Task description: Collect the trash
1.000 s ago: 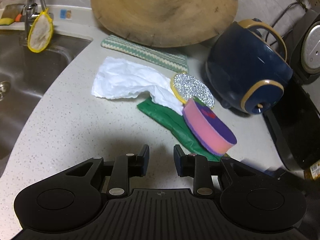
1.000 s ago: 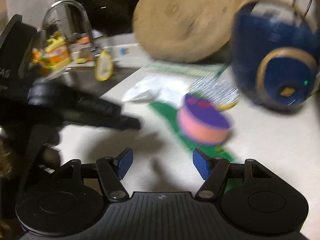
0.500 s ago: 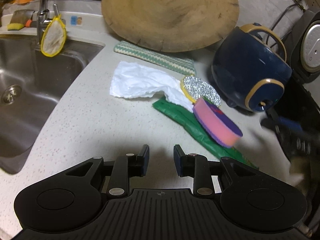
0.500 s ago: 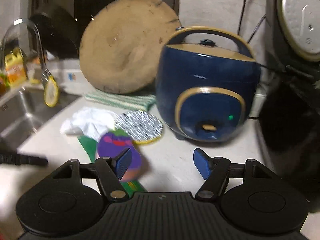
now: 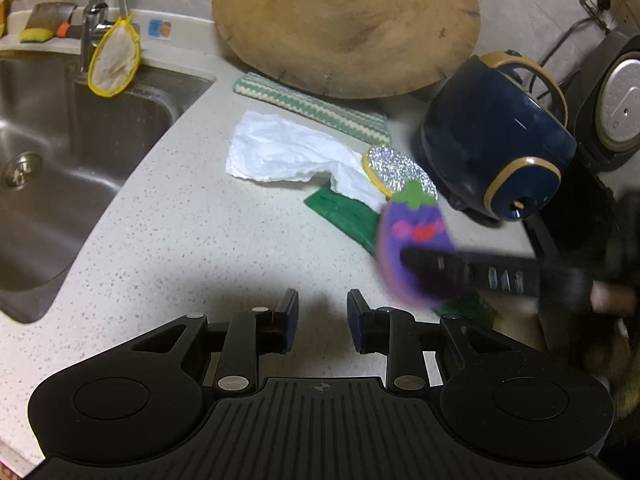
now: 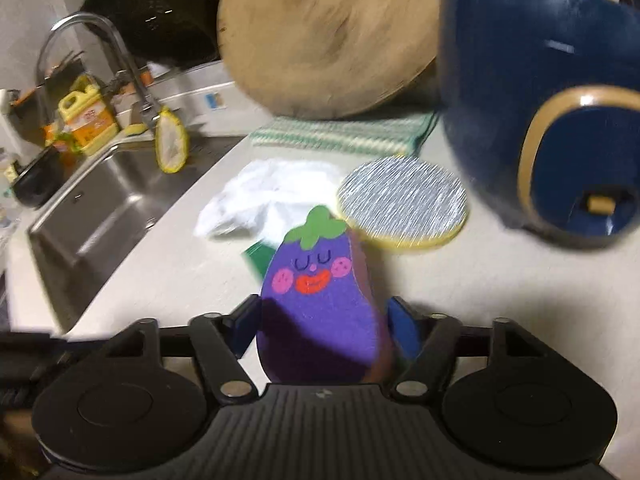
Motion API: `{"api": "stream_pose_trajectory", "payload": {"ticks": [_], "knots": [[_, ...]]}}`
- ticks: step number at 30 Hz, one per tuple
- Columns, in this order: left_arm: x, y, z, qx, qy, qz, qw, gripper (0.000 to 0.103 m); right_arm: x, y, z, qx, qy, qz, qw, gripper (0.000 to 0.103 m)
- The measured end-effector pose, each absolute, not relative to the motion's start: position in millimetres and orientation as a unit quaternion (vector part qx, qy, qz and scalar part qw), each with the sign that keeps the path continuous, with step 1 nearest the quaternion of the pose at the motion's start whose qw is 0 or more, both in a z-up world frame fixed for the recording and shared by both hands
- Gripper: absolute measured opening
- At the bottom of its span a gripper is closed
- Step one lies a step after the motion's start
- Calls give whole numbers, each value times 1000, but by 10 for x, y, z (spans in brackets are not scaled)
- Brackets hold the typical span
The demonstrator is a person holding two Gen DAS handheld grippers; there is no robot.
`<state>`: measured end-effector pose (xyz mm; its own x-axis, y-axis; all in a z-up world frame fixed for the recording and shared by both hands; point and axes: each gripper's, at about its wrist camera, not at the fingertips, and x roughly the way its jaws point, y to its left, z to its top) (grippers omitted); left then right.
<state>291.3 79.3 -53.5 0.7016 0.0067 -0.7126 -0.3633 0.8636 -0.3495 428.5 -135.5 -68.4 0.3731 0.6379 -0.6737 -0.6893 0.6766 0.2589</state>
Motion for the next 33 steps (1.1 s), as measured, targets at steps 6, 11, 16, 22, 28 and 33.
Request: {"api": "stream_pose_trajectory", "payload": {"ticks": [6, 11, 16, 22, 28, 33], "knots": [[3019, 722, -540, -242, 376, 87, 890, 30, 3793, -1528, -583, -35, 370, 417, 829, 37], [3080, 603, -560, -239, 384, 66, 890, 30, 3847, -1841, -534, -57, 339, 317, 884, 35], [3124, 499, -576, -236, 388, 53, 889, 30, 3903, -2131, -570, -92, 295, 180, 934, 47], [3169, 435, -605, -241, 387, 38, 889, 30, 4062, -2267, -631, -28, 327, 244, 913, 61], [3277, 467, -681, -249, 395, 49, 883, 30, 4210, -2147, -759, -31, 331, 206, 920, 24], [3375, 435, -658, -241, 402, 48, 882, 30, 4106, -2167, -826, -6, 356, 227, 907, 23]]}}
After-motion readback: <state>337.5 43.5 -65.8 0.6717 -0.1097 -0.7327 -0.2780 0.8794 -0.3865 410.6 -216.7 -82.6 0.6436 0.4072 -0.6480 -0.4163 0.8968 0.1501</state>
